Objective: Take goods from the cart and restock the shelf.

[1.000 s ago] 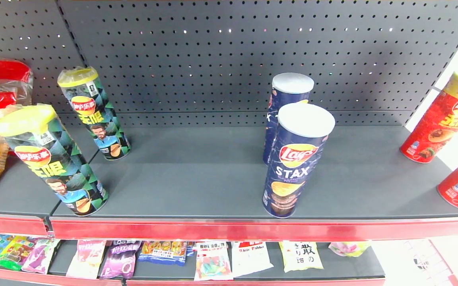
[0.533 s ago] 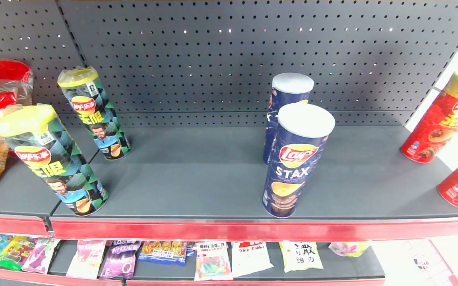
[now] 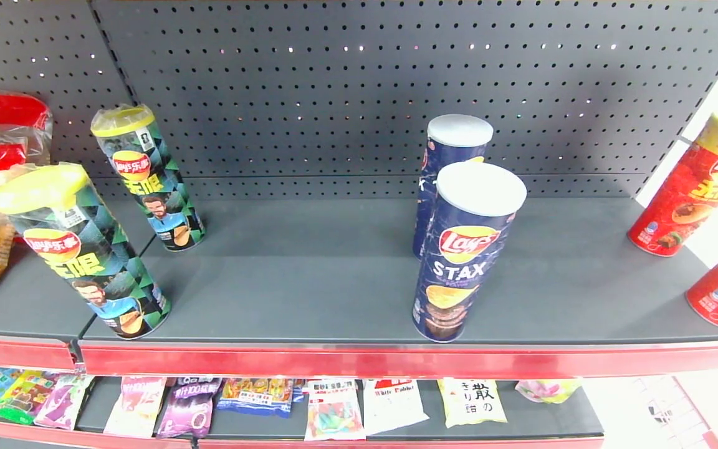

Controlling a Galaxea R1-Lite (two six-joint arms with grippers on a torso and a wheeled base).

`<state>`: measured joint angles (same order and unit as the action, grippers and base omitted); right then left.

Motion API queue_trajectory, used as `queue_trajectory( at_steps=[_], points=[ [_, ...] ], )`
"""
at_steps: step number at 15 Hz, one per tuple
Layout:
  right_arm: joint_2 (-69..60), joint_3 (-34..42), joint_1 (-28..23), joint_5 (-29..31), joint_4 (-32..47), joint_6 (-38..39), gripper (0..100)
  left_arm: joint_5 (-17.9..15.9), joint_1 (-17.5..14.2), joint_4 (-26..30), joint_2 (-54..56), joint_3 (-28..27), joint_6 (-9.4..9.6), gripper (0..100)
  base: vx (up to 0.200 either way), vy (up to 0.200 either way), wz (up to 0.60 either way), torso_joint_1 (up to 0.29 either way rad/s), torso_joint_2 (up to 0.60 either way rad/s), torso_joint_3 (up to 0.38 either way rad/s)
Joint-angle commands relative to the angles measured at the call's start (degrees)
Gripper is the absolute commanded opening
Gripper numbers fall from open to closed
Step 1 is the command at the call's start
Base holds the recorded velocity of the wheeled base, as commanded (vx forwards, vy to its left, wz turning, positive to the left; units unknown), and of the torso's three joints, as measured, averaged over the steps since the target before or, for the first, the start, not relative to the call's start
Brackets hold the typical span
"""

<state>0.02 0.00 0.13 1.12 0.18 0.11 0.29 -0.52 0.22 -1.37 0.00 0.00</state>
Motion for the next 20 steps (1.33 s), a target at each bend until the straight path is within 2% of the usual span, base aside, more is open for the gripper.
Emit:
queue_trajectory(
  at_steps=[1, 20],
  points=[
    [-0.02, 0.00, 0.04, 0.02, -0.01, -0.02, 100, 2.26, 0.17, -0.04, 1.28, 0.00, -0.35, 100, 0.000, 0.000, 0.00, 0.000, 0.00, 0.000],
    [-0.02, 0.00, -0.05, -0.15, -0.01, 0.07, 100, 2.17, 0.17, 0.04, 1.37, 0.00, -0.35, 100, 0.000, 0.000, 0.00, 0.000, 0.00, 0.000]
  ],
)
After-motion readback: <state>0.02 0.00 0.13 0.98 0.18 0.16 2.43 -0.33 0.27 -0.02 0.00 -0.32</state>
